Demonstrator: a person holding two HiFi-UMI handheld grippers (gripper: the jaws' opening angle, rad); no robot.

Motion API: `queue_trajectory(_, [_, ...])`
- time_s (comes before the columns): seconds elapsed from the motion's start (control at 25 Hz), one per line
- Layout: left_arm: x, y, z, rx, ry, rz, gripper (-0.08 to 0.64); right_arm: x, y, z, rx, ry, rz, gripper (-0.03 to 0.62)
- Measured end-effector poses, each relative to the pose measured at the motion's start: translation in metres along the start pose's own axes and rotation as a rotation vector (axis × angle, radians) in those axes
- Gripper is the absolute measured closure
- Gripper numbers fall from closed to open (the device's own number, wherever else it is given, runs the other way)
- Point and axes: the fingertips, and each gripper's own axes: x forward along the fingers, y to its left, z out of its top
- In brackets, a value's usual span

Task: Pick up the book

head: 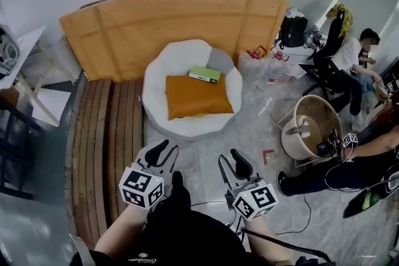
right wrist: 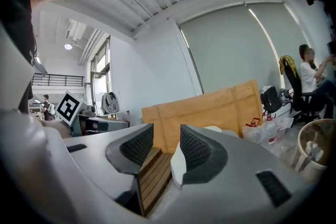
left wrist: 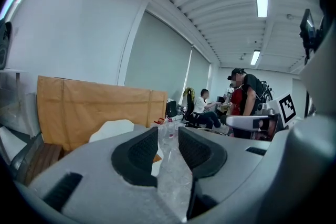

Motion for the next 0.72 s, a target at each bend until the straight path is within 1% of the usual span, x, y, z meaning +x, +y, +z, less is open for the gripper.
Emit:
queue_trajectory(0.28, [0.085,0.116,0.062,0.021,-0.003,-0.051,0.436,0.144,-0.033,0.041,-0.004,-0.007,-0.051,0.448])
queue_trajectory(0.4, [0.119,0.161,0.084,0.031,0.001,-0.071,0.436,0.194,-0.048,0.058,-0.018,-0.010,-0.081,0.448])
queue_trajectory(0.48, [0.141,0.183,0.094,0.035,-0.002,-0.082,0.436,0.217,-0.063,0.063,-0.008,-0.012,-0.106,0.448])
queue_trajectory(0.6, [0.167,0.200,0.102,0.034,-0.002,-0.093,0.436,0.240,-0.083,0.067,0.002,-0.009,-0.133,0.448])
queue_trajectory(0.72, [0.192,0.214,0.104,0.026,0.006,-0.099,0.436,0.265,-0.098,0.071,0.008,-0.009,-0.133,0.448])
